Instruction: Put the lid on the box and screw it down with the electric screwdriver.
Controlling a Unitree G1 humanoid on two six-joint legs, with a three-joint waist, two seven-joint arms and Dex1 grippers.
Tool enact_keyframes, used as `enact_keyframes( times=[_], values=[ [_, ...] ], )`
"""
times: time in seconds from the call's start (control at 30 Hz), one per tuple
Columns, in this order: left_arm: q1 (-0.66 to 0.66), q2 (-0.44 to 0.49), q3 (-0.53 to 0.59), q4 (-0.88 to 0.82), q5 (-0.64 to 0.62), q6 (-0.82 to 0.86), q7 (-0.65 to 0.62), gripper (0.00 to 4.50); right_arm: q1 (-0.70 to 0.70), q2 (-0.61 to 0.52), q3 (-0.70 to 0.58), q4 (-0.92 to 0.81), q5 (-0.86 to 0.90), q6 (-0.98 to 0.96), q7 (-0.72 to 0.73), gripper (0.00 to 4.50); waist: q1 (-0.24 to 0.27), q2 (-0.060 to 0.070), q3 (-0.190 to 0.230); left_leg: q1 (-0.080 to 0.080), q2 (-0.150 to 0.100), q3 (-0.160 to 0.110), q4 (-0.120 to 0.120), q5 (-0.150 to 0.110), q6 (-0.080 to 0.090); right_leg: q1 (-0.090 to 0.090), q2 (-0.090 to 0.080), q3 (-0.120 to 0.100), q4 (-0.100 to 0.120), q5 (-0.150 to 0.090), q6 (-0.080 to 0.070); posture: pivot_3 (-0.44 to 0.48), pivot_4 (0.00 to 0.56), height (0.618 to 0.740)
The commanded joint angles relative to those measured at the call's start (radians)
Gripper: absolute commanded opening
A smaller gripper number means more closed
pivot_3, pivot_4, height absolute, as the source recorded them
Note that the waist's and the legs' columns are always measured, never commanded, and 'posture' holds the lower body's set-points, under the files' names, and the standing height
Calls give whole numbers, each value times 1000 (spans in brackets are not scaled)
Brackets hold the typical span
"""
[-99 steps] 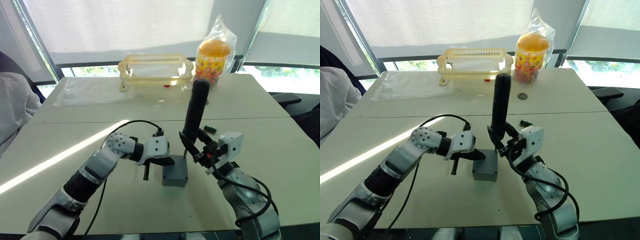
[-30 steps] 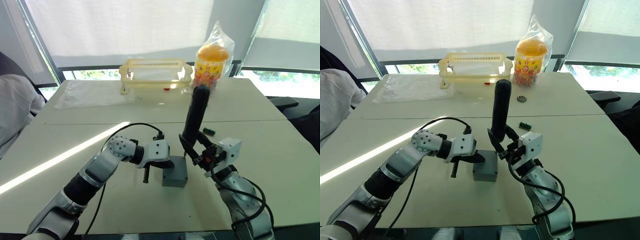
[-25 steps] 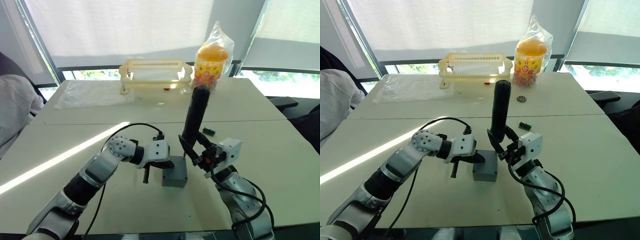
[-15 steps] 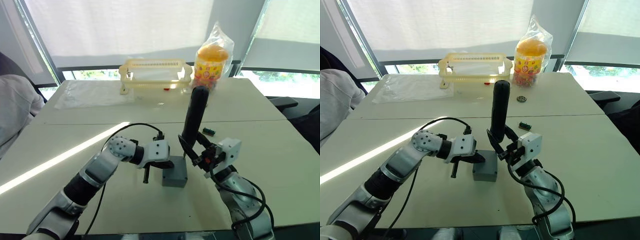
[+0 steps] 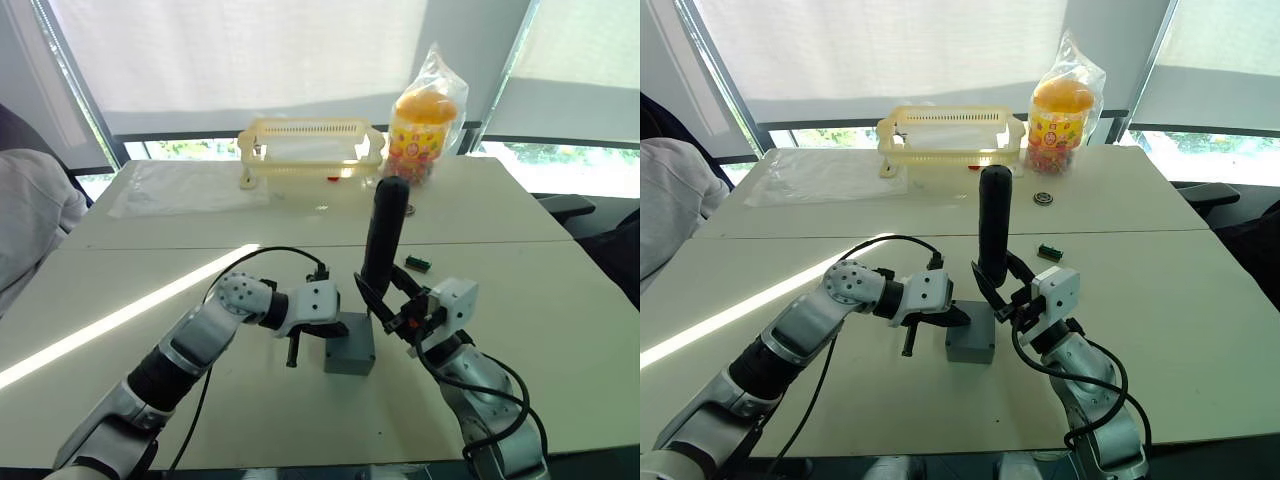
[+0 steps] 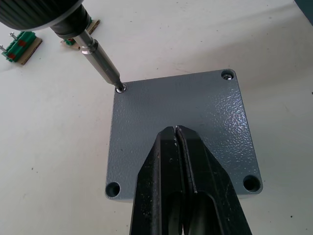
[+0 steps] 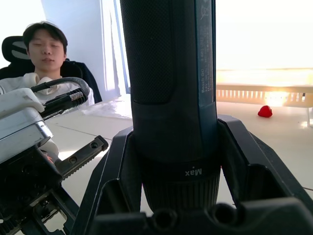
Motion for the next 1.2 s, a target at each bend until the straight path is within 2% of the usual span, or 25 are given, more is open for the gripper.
enact_keyframes(
  times=[0.03, 0.63, 0.87, 1.07, 1.2],
  values=[
    [22, 15, -40, 26, 32, 27, -7, 0, 44, -12, 22, 98, -22, 52, 7, 1789, 0, 0, 0, 0, 0, -1, 0, 0, 0, 0, 0, 0, -1, 0, 0, 0, 150, 740],
    [23, 14, -47, 37, 38, 16, -7, 0, 15, -16, -17, 49, -13, 53, -9, 1789, 0, 2, 1, -2, -1, -3, -4, -2, -2, -1, -6, 0, -9, 1, -1, 0, 150, 740],
    [28, 2, -52, 50, 41, 7, -3, 0, -12, -34, -44, -21, 6, 97, -17, 1789, 3, 3, 1, -13, -1, -3, -3, -1, -1, -7, -7, -1, -9, 2, -3, 0, 150, 740],
    [30, 9, -58, 59, 45, 1, -13, 0, -135, -50, -150, -240, 175, 302, -76, 1789, 5, 8, 7, -19, -4, -3, 1, -1, -1, -11, -6, -2, -7, 2, -3, 0, 150, 740],
    [30, 9, -59, 66, 45, -3, -15, 0, -256, -79, -253, -352, 386, 476, -147, 1789, 4, 10, 8, -20, -4, -2, 1, -1, -1, -14, -4, -3, -5, 2, -2, 0, 150, 740]
  ],
)
